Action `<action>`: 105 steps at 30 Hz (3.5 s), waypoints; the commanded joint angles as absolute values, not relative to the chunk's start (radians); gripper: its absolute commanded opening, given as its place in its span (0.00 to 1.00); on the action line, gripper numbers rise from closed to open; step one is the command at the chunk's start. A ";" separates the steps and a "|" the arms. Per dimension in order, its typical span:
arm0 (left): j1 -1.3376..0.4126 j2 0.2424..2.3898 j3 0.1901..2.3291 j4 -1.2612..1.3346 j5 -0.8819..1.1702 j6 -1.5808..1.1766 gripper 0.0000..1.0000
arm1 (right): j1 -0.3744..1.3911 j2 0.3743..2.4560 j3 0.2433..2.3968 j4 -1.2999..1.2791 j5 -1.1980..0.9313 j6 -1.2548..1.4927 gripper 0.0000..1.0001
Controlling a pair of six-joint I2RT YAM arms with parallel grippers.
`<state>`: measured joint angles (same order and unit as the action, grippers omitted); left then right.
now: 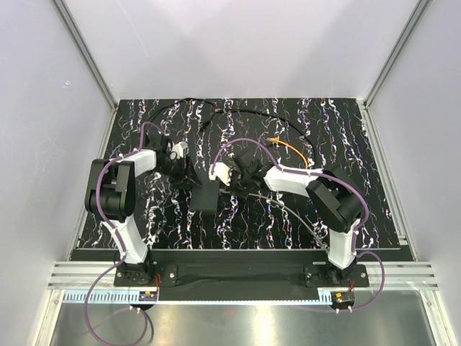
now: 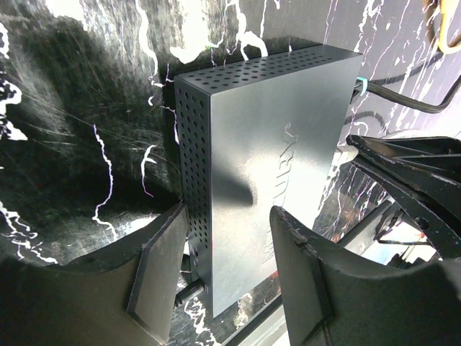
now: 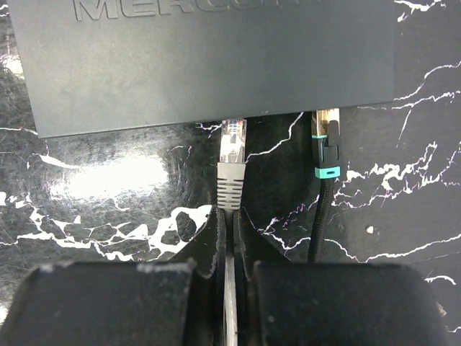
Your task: Insert the plug into the switch port
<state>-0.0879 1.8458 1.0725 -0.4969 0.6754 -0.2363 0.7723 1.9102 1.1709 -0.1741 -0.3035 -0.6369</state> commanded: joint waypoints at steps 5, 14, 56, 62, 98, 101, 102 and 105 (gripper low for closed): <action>-0.094 1.879 1.121 -0.506 0.650 -0.206 0.55 | 0.798 1.870 1.154 -0.097 -0.390 -0.725 0.00; -0.094 1.910 1.154 -0.535 0.637 -0.167 0.56 | 0.799 1.881 1.111 -0.043 -0.410 -0.778 0.00; -0.124 1.957 1.215 -0.574 0.653 -0.110 0.56 | 0.801 1.945 1.256 0.020 -0.275 -0.584 0.00; -0.124 1.956 1.212 -0.575 0.650 -0.101 0.56 | 0.785 1.924 1.276 0.008 -0.322 -0.543 0.00; -0.172 1.980 1.094 -0.428 0.839 -0.256 0.28 | 0.862 1.971 1.353 0.126 -0.370 -0.393 0.00; -0.183 1.980 1.088 -0.414 0.854 -0.265 0.27 | 0.868 1.986 1.391 0.115 -0.377 -0.380 0.00; -0.187 1.979 1.088 -0.411 0.856 -0.267 0.26 | 0.868 1.999 1.414 0.110 -0.380 -0.388 0.00; -0.201 1.977 1.080 -0.407 0.862 -0.271 0.24 | 0.870 2.017 1.457 0.092 -0.396 -0.385 0.00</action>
